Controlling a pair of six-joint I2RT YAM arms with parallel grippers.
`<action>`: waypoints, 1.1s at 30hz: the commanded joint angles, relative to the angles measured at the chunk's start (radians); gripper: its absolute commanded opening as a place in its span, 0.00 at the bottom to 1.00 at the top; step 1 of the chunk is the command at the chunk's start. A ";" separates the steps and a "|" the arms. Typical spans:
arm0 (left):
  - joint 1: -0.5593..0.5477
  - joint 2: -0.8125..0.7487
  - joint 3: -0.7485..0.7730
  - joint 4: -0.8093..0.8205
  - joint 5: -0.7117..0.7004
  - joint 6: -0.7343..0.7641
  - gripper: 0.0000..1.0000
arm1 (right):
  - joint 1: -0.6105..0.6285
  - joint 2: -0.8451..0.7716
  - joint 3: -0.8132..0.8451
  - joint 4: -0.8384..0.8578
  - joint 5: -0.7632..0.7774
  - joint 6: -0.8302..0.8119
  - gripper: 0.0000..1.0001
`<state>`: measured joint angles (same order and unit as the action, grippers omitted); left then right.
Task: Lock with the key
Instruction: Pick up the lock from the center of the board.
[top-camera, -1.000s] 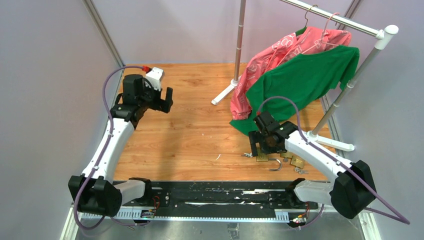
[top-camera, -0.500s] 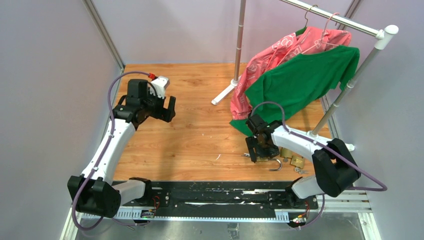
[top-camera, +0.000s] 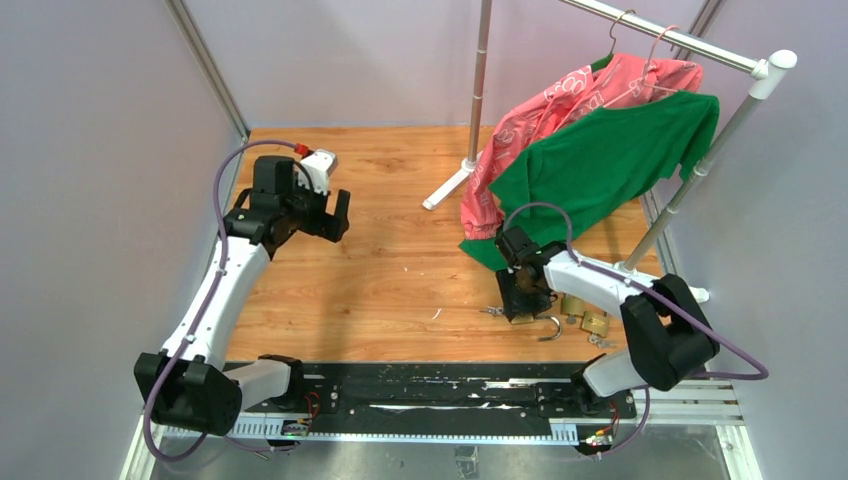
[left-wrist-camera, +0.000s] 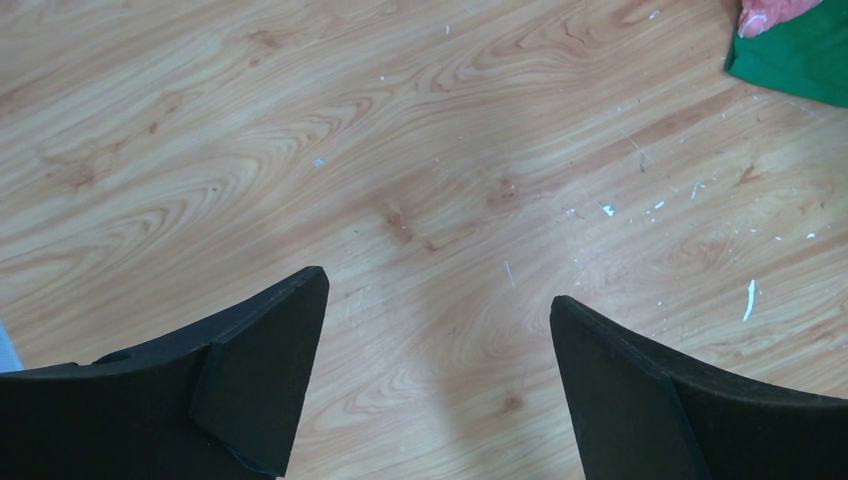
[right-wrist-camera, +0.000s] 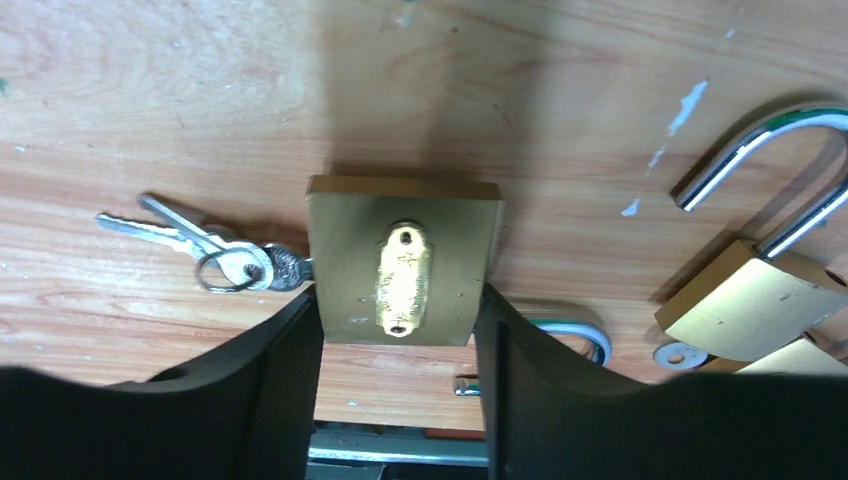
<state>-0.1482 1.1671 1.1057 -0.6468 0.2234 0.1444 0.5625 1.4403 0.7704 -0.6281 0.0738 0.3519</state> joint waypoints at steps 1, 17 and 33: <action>-0.005 -0.007 0.049 -0.026 -0.012 0.008 0.93 | -0.010 0.016 -0.071 0.063 -0.046 0.031 0.47; -0.036 -0.054 0.086 -0.182 0.219 -0.124 0.78 | 0.150 -0.266 -0.318 0.643 0.008 0.033 0.00; -0.495 0.282 -0.176 0.572 0.280 -0.618 0.82 | 0.170 -0.394 -0.470 0.884 -0.095 -0.034 0.00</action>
<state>-0.6243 1.2625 0.8616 -0.3866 0.4244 -0.3027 0.7048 1.1332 0.3408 0.2016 0.0311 0.3386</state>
